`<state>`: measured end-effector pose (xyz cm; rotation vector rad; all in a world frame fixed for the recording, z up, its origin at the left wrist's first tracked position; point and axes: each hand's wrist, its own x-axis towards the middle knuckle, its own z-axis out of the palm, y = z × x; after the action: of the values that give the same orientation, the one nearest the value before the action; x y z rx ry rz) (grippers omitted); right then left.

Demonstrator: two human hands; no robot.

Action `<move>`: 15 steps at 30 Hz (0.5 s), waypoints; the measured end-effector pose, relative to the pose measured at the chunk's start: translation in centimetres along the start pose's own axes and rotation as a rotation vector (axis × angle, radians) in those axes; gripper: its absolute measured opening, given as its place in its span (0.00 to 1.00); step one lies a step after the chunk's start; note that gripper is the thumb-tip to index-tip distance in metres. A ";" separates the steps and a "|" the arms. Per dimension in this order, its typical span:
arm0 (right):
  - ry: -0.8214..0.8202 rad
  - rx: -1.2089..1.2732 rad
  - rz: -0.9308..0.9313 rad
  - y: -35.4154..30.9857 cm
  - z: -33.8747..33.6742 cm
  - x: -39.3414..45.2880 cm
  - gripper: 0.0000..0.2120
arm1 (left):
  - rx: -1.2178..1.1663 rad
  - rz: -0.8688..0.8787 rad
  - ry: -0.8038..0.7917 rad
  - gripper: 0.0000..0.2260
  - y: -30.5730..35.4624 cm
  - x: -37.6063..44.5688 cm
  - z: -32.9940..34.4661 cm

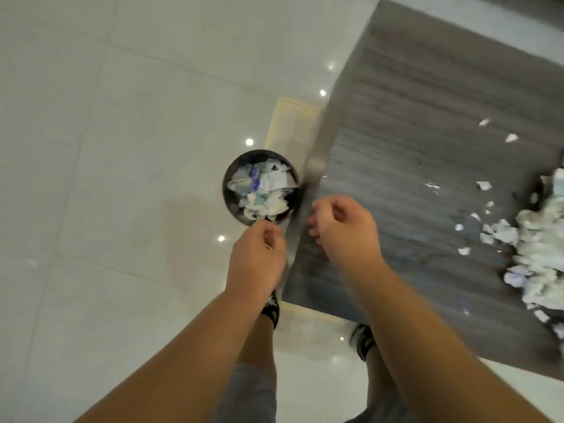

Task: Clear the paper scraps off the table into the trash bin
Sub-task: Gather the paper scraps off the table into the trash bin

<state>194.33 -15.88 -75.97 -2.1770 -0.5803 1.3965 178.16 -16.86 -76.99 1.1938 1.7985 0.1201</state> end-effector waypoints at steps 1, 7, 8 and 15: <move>0.053 -0.027 0.020 1.3 -2.9 -1.2 0.13 | 0.054 0.054 -0.004 0.06 0.9 -1.0 1.1; 0.096 -0.437 0.366 11.4 -19.1 -3.0 0.11 | 0.453 0.142 -0.274 0.14 6.5 -6.2 11.4; 0.074 -0.457 0.390 12.5 -21.2 -2.8 0.14 | 0.511 0.134 -0.315 0.16 7.2 -7.0 13.3; 0.302 -0.218 0.212 16.9 -33.7 -3.5 0.13 | 0.679 0.000 -0.230 0.21 9.2 -7.0 18.7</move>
<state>225.43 -37.03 -71.58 -2.6268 -0.4143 1.1117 198.71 -24.63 -78.02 1.5927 1.6761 -0.6518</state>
